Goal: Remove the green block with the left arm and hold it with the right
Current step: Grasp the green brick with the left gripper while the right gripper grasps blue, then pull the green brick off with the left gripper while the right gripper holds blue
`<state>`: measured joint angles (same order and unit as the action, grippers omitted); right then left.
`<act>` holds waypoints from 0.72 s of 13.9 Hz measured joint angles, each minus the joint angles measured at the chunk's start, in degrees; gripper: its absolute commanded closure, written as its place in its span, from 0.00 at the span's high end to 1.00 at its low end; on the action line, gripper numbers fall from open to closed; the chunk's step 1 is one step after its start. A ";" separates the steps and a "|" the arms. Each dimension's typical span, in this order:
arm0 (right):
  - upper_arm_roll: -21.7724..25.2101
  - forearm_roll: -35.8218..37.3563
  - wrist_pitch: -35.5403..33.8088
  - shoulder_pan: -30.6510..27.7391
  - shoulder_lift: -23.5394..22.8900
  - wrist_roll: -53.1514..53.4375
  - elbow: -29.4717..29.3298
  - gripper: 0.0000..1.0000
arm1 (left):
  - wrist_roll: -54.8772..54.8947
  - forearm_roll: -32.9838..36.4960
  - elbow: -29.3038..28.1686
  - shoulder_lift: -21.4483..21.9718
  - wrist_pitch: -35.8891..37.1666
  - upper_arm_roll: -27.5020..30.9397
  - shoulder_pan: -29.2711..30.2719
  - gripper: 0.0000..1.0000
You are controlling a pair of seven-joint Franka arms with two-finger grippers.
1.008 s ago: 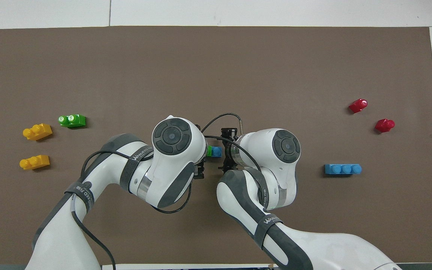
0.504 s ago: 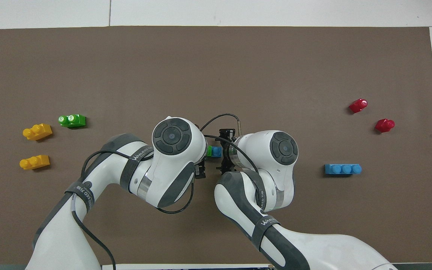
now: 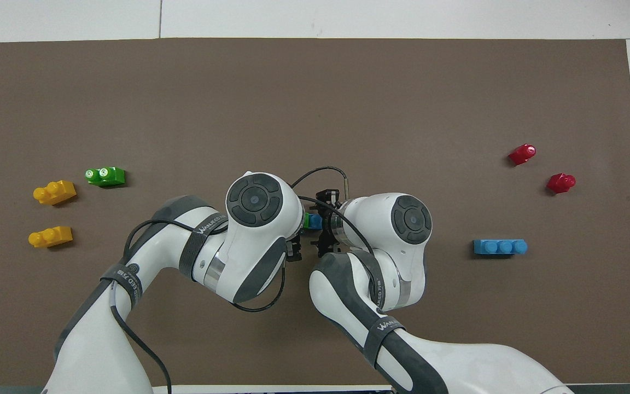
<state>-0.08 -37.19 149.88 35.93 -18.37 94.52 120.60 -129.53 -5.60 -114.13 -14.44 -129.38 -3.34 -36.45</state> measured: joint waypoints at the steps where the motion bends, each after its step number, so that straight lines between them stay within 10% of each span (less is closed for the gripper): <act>1: 0.04 0.00 0.00 -0.01 -0.02 0.00 0.00 0.39 | -0.03 0.00 0.00 -0.05 -0.06 0.00 -0.07 1.00; 3: 0.10 -0.21 0.01 -0.02 -0.03 0.00 0.00 0.00 | -0.04 0.00 0.00 -0.05 -0.11 0.01 -0.07 0.83; 10: 0.11 -4.32 0.17 -0.05 -0.13 -0.28 0.09 0.00 | 0.44 0.07 0.05 -0.05 -1.01 0.38 -0.09 0.00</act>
<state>0.03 -41.51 150.04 35.88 -18.50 94.25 120.68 -129.08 -5.53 -114.09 -14.49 -130.39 -2.97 -36.54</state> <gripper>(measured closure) 0.656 0.634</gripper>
